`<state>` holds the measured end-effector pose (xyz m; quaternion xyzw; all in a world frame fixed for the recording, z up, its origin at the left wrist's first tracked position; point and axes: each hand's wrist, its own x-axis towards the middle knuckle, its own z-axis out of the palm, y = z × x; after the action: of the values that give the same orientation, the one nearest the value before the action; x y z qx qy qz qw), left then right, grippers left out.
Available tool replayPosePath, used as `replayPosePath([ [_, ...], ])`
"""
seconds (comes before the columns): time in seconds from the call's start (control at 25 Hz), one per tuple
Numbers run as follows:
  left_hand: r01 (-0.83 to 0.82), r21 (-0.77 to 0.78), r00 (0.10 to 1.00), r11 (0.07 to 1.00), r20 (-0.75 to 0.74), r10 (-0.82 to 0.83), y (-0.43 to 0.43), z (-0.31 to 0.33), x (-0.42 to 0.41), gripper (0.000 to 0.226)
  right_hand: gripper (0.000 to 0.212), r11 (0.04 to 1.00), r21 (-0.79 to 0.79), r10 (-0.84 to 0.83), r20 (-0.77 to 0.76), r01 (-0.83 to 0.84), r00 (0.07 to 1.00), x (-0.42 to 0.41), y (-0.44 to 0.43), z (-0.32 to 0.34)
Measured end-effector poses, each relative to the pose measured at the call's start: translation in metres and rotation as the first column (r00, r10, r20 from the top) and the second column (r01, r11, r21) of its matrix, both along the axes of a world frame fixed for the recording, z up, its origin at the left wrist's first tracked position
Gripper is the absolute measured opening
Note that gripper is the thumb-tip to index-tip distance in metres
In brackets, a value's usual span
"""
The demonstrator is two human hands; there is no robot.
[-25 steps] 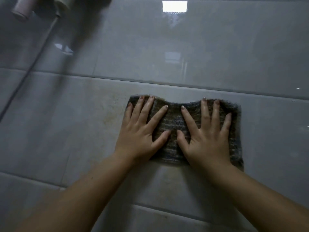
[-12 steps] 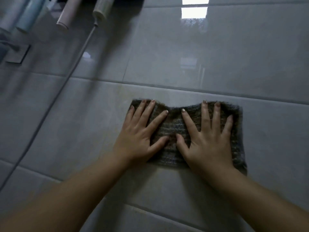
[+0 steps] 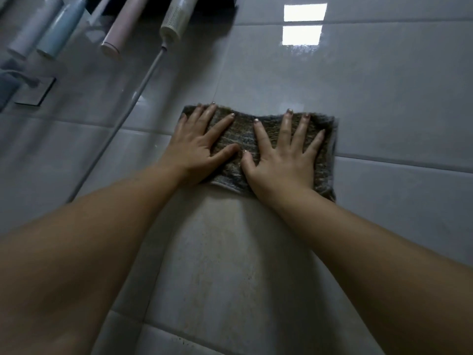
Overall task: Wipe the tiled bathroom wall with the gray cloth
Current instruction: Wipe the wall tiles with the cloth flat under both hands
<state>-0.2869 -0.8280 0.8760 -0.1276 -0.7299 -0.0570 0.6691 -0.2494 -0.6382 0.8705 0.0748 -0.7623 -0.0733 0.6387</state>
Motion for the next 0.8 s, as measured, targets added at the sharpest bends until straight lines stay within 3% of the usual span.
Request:
replayPosePath([
  [0.44,0.041,-0.041,0.999,0.998,-0.007,-0.041,0.003,-0.155,0.001,0.070,0.067,0.983,0.164,0.100,-0.076,-0.087,0.992,-0.007,0.012,-0.118],
  [0.68,0.055,0.073,0.992,0.996,0.112,-0.063,-0.006,-0.102,0.010,0.074,0.065,0.991,0.134,-0.005,-0.033,0.009,0.999,-0.002,0.000,-0.078],
  [0.8,0.023,0.079,0.999,0.997,0.041,-0.027,-0.021,-0.099,0.005,0.071,0.066,0.995,0.097,0.004,-0.008,-0.003,1.000,-0.003,-0.019,-0.068],
])
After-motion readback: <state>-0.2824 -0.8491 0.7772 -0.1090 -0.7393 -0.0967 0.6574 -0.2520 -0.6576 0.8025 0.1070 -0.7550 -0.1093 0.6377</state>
